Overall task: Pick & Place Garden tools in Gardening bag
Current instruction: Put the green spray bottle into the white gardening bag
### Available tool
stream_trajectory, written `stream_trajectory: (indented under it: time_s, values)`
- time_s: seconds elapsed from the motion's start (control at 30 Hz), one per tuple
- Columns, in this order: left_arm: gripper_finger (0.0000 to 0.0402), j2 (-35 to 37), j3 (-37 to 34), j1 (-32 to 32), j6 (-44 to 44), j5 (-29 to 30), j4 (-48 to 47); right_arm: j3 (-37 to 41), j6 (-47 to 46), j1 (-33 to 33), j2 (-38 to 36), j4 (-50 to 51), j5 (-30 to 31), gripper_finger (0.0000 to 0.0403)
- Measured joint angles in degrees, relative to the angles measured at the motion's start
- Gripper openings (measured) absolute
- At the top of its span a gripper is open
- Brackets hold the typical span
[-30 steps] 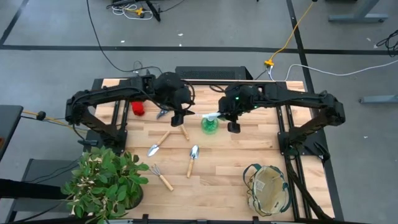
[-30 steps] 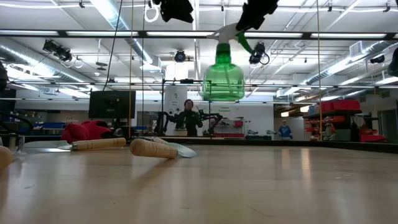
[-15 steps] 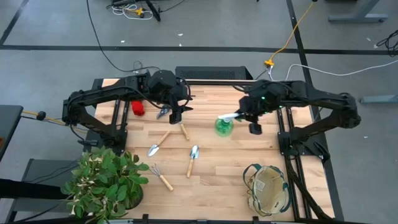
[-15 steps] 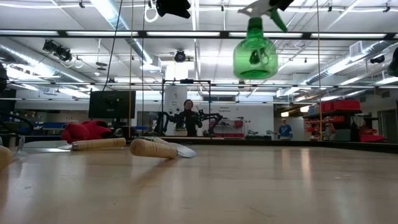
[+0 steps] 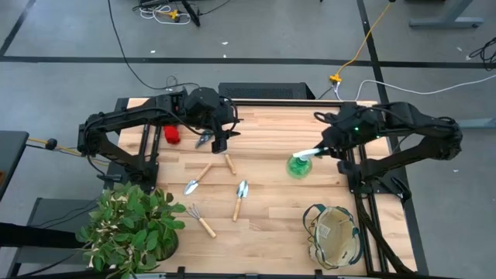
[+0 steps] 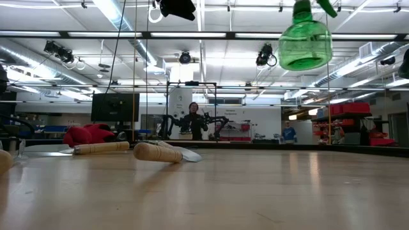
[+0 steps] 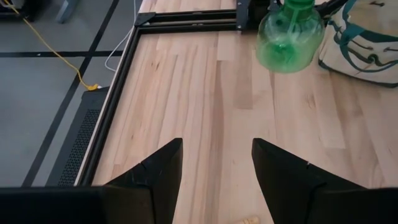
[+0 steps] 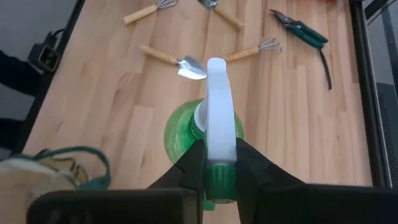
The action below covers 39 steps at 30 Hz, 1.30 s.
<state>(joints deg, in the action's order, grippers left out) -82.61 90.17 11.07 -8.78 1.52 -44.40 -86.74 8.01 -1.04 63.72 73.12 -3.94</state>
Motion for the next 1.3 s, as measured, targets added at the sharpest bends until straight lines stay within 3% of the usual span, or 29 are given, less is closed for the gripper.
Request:
stream_trajectory:
  time_s: [0.17, 0.73, 1.3]
  values:
    - [0.0199, 0.0, 0.0, 0.0, 0.0, 0.0, 0.0, 0.0, 0.0, -2.5, -2.0, 2.4, -0.4, 0.0049]
    - [0.0199, -0.1, 0.0, 0.0, 0.4, 0.0, 0.0, 0.0, 5.0, -11.3, -6.4, 3.9, -12.8, 0.0049]
    - [0.0199, -0.1, 0.0, 0.0, 0.7, 0.0, 0.0, 0.0, 4.5, -26.1, -6.5, 5.5, -13.4, 0.0049]
